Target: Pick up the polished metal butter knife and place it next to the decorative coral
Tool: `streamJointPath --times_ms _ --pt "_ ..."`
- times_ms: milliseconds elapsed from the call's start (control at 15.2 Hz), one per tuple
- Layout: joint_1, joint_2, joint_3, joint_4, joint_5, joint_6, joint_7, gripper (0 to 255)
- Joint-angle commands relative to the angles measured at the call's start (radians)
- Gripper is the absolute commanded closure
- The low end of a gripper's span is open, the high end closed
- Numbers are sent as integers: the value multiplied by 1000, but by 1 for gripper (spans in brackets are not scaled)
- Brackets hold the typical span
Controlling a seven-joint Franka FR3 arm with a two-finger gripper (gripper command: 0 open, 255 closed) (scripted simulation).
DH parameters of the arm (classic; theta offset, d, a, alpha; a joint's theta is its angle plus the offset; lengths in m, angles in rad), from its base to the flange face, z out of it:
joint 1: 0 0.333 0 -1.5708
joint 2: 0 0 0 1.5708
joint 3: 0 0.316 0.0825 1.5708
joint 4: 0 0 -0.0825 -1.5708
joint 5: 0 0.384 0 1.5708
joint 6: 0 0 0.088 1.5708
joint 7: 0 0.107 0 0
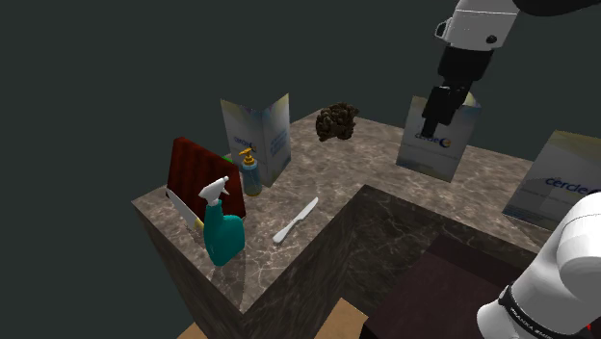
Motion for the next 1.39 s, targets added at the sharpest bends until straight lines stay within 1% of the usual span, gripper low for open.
streamJointPath --times_ms 0,396,792,1056,1320 --pt "0 0 0 0 0 0 0 0" --pt "-38 43 135 -118 110 182 288 0" --pt "-80 170 279 -168 201 389 572 0" --pt "-123 298 379 -161 234 534 763 0" --pt "-185 452 479 -126 224 675 967 0"
